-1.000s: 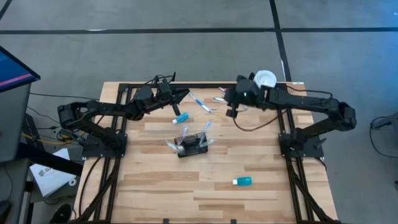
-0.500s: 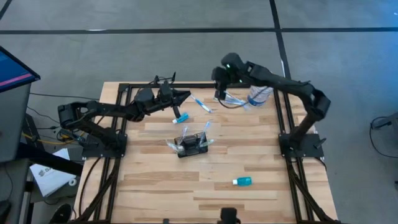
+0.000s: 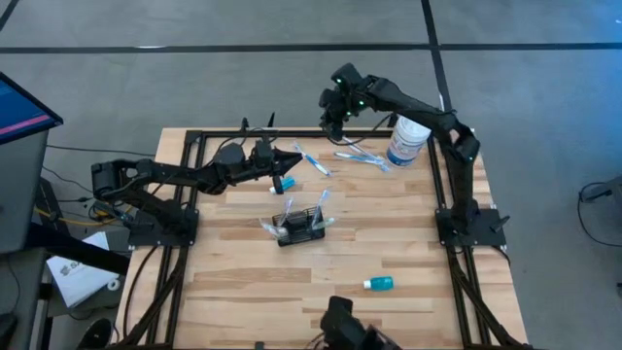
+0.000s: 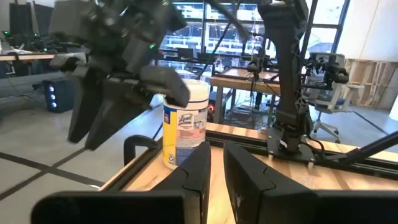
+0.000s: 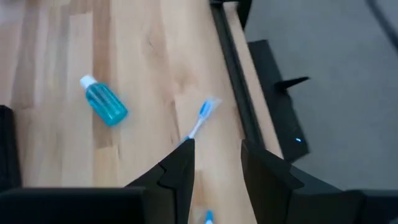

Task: Pick & Place toothbrushing station
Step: Put the blue toothbrush into the wire organizer

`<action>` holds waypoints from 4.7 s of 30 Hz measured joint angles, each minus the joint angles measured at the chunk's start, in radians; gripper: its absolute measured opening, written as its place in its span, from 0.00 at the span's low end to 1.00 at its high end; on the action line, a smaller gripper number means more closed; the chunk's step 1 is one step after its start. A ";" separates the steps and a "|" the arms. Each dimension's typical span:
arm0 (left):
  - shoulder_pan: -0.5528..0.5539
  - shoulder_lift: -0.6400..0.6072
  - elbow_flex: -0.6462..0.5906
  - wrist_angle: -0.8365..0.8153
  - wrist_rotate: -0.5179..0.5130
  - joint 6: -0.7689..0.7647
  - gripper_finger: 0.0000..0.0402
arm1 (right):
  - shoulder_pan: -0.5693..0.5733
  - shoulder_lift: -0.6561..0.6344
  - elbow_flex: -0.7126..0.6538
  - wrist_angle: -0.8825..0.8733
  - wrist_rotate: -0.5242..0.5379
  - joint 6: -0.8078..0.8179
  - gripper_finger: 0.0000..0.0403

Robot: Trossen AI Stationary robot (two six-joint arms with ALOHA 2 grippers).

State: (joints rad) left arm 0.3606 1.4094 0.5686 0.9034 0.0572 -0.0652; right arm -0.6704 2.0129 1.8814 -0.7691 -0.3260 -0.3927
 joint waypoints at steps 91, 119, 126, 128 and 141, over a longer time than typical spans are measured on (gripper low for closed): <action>-0.008 0.000 0.000 -0.006 0.000 0.000 0.10 | 0.029 0.299 0.009 -0.130 -0.136 -0.026 0.30; -0.008 0.000 -0.019 -0.006 -0.001 0.000 0.10 | 0.064 0.299 -0.017 -0.253 -0.113 -0.143 0.30; -0.008 0.000 -0.019 0.000 -0.005 0.000 0.10 | 0.064 0.299 -0.017 -0.222 -0.115 -0.190 0.30; -0.008 0.000 -0.019 0.005 -0.005 0.000 0.10 | 0.064 0.299 -0.017 -0.219 -0.114 -0.191 0.30; -0.008 0.000 -0.019 0.016 -0.004 0.000 0.10 | 0.053 0.299 -0.017 -0.213 -0.071 -0.211 0.30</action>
State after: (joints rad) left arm 0.3527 1.4094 0.5495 0.9192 0.0528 -0.0650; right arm -0.6179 2.3116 1.8641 -0.9823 -0.3966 -0.6033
